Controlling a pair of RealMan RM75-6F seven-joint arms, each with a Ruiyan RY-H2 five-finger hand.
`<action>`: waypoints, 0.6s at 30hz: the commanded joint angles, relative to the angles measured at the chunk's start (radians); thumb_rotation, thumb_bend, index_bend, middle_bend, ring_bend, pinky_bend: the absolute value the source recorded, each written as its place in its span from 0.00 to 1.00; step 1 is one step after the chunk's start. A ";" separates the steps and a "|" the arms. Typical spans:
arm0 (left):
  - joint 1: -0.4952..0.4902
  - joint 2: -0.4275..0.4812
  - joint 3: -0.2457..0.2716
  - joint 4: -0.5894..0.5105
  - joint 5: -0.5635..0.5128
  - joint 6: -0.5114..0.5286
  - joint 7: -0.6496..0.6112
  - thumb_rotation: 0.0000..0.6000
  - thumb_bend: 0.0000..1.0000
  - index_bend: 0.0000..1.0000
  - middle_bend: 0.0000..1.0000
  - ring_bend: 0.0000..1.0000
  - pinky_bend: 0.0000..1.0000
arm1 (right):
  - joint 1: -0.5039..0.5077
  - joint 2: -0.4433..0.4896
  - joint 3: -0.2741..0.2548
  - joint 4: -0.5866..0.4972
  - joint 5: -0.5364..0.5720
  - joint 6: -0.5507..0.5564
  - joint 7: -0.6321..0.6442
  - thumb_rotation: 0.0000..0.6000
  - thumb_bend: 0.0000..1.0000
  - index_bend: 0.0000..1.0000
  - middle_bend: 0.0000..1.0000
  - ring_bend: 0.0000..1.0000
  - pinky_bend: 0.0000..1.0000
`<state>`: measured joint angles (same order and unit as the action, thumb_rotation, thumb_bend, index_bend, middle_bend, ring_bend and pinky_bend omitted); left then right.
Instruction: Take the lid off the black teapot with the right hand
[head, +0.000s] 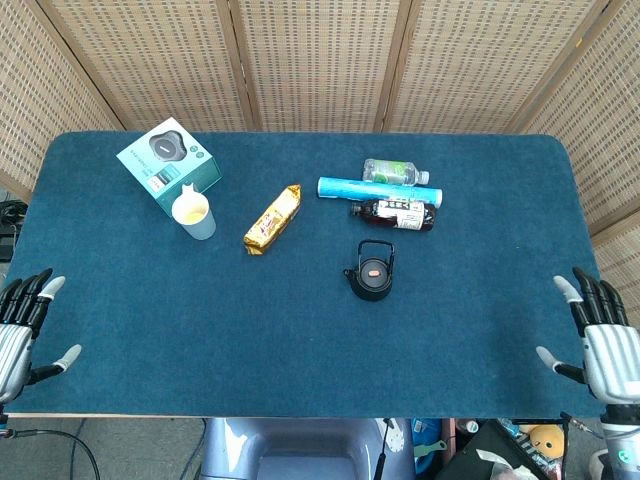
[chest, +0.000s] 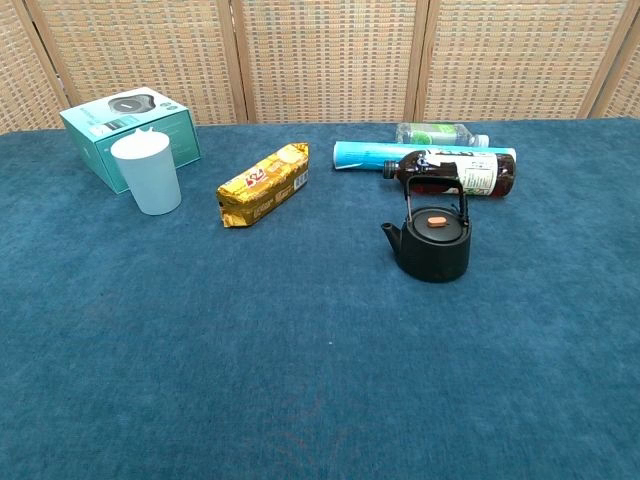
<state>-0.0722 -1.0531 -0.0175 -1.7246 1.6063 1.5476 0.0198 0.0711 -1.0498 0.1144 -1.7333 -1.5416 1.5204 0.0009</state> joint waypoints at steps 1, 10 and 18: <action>-0.004 -0.005 -0.003 0.001 -0.008 -0.008 0.008 1.00 0.23 0.00 0.00 0.00 0.00 | 0.102 0.003 0.055 -0.021 0.030 -0.114 -0.044 1.00 0.11 0.09 0.00 0.00 0.00; -0.022 -0.015 -0.016 0.008 -0.055 -0.050 0.022 1.00 0.23 0.00 0.00 0.00 0.00 | 0.305 -0.105 0.206 -0.057 0.212 -0.268 -0.207 1.00 0.49 0.46 0.05 0.00 0.03; -0.025 -0.014 -0.027 0.020 -0.071 -0.050 0.015 1.00 0.23 0.00 0.00 0.00 0.00 | 0.497 -0.232 0.266 -0.024 0.543 -0.465 -0.380 1.00 0.52 0.47 0.06 0.00 0.03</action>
<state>-0.0978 -1.0675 -0.0433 -1.7059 1.5359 1.4966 0.0359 0.4856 -1.2188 0.3497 -1.7758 -1.1345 1.1414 -0.2973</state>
